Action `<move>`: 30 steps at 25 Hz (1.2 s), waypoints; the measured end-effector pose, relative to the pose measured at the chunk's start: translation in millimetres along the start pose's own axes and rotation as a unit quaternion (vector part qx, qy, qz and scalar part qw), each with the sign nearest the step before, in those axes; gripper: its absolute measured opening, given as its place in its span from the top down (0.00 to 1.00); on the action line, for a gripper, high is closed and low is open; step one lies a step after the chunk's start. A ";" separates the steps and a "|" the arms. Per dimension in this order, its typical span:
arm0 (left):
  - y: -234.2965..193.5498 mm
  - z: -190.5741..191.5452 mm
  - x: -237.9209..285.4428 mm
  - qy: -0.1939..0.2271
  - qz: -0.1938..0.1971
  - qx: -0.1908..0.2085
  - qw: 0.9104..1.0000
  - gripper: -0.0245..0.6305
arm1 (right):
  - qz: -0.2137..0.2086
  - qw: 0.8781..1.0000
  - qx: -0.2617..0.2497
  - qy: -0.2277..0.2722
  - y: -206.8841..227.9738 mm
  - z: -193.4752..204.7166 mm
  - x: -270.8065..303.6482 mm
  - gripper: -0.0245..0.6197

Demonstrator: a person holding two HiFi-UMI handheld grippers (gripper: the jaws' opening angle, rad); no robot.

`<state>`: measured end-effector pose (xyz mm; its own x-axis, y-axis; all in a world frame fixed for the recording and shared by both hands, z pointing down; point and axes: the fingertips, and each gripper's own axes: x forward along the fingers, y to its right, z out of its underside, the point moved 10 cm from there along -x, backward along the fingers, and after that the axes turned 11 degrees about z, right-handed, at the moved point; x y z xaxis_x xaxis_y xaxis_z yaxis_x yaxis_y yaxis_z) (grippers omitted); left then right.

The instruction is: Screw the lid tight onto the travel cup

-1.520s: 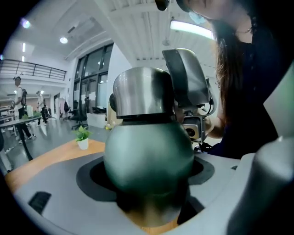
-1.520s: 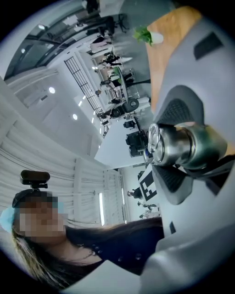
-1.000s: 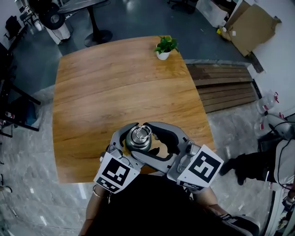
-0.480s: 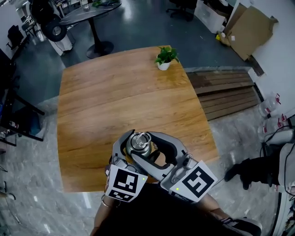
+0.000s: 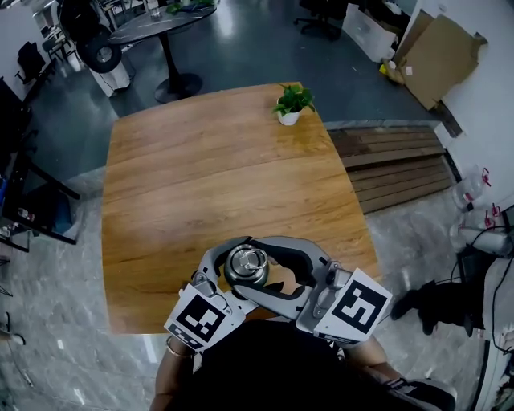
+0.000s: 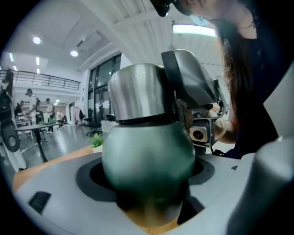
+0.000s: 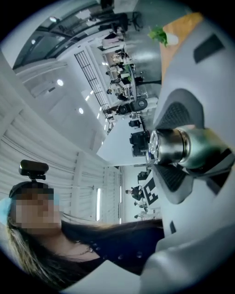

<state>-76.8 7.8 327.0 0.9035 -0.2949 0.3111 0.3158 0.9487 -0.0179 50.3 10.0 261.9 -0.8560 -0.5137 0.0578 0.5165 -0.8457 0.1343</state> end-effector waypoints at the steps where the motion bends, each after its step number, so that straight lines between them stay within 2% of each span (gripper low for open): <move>1: -1.4 -0.3 0.7 0.001 -0.015 -0.008 1.000 0.33 | 0.012 1.000 -0.002 0.003 0.1 -0.1 1.2 0.58; 6: -6.7 -5.2 4.9 0.016 -0.085 -0.057 0.995 0.33 | 0.072 0.997 -0.001 0.028 -1.2 -2.0 6.5 0.59; 9: -7.2 -6.9 6.2 0.015 -0.116 -0.064 0.991 0.33 | 0.089 0.996 -0.008 0.027 -2.5 -2.4 7.4 0.59; 11: -8.0 -4.4 4.1 0.027 -0.087 -0.062 0.994 0.33 | 0.075 0.997 -0.015 0.015 -2.0 -2.0 7.2 0.59; 14: -7.3 -2.8 -0.6 0.058 0.017 -0.048 0.997 0.33 | 0.024 1.000 -0.012 -0.008 1.3 -1.1 4.7 0.58; 16: -4.8 -1.1 -1.6 0.055 0.078 -0.027 0.995 0.33 | -0.012 1.000 -0.009 -0.017 2.4 -0.4 3.4 0.58; 17: -3.8 0.4 -1.4 0.049 0.097 -0.018 0.994 0.33 | -0.024 0.999 -0.012 -0.021 1.9 0.2 3.4 0.58; 19: -3.0 2.3 -0.8 0.037 0.106 -0.010 0.994 0.33 | -0.030 0.999 -0.020 -0.026 0.3 1.1 4.0 0.58; 25: -9.7 0.7 2.2 0.031 0.050 -0.029 0.998 0.33 | 0.019 0.999 -0.020 -0.016 2.5 1.6 6.2 0.59; 30: -11.4 -5.1 3.5 0.035 -0.016 -0.058 0.998 0.33 | 0.054 0.998 -0.008 0.002 2.4 -0.7 8.9 0.59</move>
<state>-75.7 -4.6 323.4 0.9093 -0.3350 0.2468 0.3719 0.9203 -0.1210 43.9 3.3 262.1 -0.7947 -0.6033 0.0667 0.6068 -0.7870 0.1119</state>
